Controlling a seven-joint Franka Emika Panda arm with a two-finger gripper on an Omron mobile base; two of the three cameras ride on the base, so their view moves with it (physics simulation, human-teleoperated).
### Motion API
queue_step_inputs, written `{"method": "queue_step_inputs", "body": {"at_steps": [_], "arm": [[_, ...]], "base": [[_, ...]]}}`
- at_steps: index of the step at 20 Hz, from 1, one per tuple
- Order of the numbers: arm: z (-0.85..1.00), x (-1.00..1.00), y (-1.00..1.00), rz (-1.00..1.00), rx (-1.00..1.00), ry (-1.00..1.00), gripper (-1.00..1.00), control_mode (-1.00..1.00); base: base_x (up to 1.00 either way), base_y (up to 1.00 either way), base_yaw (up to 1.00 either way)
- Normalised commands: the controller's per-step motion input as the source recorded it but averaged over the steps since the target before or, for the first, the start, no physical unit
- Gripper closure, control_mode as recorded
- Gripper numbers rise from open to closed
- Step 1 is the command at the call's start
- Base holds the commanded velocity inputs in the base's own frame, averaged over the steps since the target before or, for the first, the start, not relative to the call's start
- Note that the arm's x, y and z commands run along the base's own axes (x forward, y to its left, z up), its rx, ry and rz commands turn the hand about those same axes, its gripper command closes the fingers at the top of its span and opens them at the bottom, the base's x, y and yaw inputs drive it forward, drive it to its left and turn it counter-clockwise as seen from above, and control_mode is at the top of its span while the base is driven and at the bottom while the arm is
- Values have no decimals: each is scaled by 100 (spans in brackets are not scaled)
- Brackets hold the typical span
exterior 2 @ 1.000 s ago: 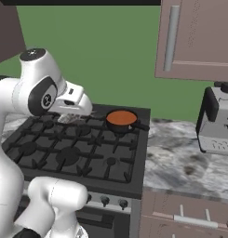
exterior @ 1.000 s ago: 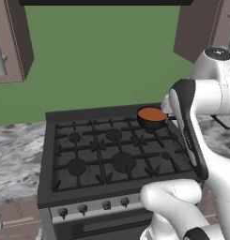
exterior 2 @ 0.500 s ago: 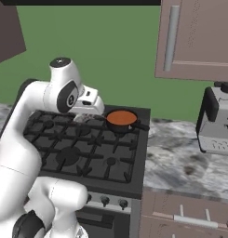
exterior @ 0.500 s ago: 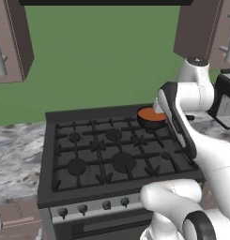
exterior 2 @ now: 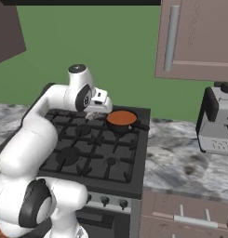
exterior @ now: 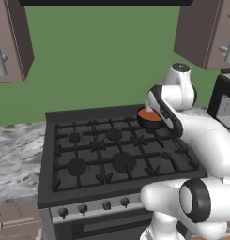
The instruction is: Retrieve the fish from the fridge and place it on the saucepan with marinade on the stove.
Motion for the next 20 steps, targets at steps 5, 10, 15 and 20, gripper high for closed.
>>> {"method": "queue_step_inputs", "body": {"at_steps": [5, 10, 15, 20], "arm": [[-12, 86, -17, 0, 0, 7, 100, -100], [-19, 72, -33, 0, 1, 3, 100, -100], [-34, 68, -18, 0, 0, 5, 100, -100], [-41, 70, -1, 0, 0, 7, 100, -100]], "base": [[0, 0, 0], [0, 0, 0], [0, 0, 0], [0, 0, 0]]}}
